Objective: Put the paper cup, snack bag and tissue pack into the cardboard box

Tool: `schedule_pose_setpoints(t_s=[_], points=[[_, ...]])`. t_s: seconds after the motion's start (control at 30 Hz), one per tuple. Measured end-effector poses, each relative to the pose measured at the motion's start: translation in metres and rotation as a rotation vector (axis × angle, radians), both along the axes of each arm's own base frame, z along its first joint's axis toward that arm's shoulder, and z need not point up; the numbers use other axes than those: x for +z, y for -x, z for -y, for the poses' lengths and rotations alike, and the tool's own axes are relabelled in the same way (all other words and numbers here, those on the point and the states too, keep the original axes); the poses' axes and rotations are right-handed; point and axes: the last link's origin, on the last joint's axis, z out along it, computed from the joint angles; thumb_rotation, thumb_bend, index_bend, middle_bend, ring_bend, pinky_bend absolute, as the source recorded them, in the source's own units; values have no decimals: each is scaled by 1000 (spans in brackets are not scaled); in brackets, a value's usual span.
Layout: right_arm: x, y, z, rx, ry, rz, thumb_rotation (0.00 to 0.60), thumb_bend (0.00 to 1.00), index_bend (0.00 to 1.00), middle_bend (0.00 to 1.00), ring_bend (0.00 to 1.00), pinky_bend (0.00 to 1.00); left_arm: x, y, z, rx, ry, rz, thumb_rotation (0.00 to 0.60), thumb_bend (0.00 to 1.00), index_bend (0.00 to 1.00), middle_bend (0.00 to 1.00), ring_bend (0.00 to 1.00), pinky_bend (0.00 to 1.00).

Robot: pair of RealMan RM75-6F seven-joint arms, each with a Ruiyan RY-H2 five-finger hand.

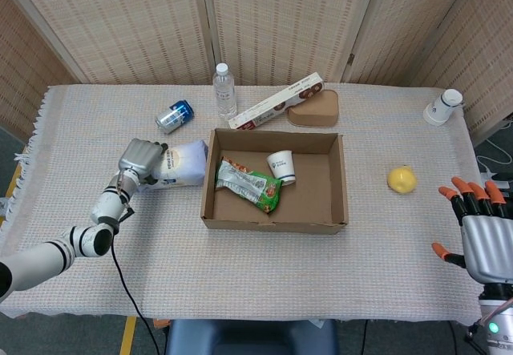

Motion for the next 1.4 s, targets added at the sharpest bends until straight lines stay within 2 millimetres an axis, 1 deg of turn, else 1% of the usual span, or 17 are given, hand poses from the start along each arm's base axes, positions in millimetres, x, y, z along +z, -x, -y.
schedule_pose_setpoints(t_s=[0.07, 0.13, 0.23, 0.33, 0.43, 0.47, 0.57, 0.7, 0.83, 0.9, 1.0, 1.07, 1.1, 1.23, 1.4], points=[[0, -1, 0, 1, -1, 2, 600, 0, 216, 104, 0, 0, 5, -1, 0, -15, -11, 2, 600, 379, 700, 898, 766, 879], [0, -1, -1, 5, -1, 5, 600, 0, 216, 104, 0, 0, 11, -2, 0, -20, -21, 5, 600, 385, 721, 917, 779, 890], [1, -2, -1, 8, -2, 12, 600, 0, 216, 104, 0, 0, 25, -4, 1, -31, -33, -4, 600, 397, 722, 918, 779, 890], [2, -4, -2, 15, -3, 19, 600, 0, 216, 104, 0, 0, 44, -9, 2, -52, -53, -30, 600, 402, 723, 919, 779, 890], [3, -7, -3, 29, -6, 28, 600, 0, 216, 104, 0, 0, 67, -17, 5, -85, -83, -61, 600, 402, 723, 919, 779, 890], [4, -8, -4, 34, -7, 32, 600, 0, 216, 105, 0, 0, 76, -21, 6, -104, -100, -77, 600, 402, 724, 920, 779, 890], [5, -10, -5, 47, -11, 41, 600, 0, 216, 105, 0, 0, 96, -33, 12, -151, -141, -104, 600, 402, 729, 924, 782, 890], [7, -15, -7, 71, -13, 52, 600, 0, 216, 104, 0, 0, 109, -55, 22, -212, -170, -107, 600, 402, 735, 925, 782, 890], [9, -18, -10, 87, -18, 63, 600, 0, 216, 104, 0, 0, 111, -83, 33, -288, -179, -96, 600, 403, 736, 924, 782, 891], [10, -19, -12, 92, -18, 67, 600, 0, 216, 104, 0, 0, 111, -102, 38, -341, -184, -98, 600, 402, 736, 925, 782, 890], [13, -19, -14, 96, -11, 72, 600, 0, 216, 104, 0, 0, 108, -132, 44, -432, -185, -99, 600, 402, 736, 924, 782, 890], [15, -19, -15, 95, -5, 74, 600, 0, 216, 104, 0, 0, 104, -150, 47, -476, -183, -81, 600, 401, 736, 924, 782, 890], [16, -19, -16, 94, -3, 75, 600, 0, 216, 104, 0, 0, 101, -156, 47, -486, -179, -68, 600, 401, 736, 923, 782, 890], [19, -19, -18, 94, 5, 84, 600, 0, 216, 104, 0, 0, 80, -179, 53, -522, -137, -20, 600, 384, 734, 918, 782, 890], [28, -16, -21, 83, 33, 97, 600, 0, 216, 105, 0, 0, 45, -201, 62, -546, -58, 34, 600, 382, 734, 919, 782, 889]])
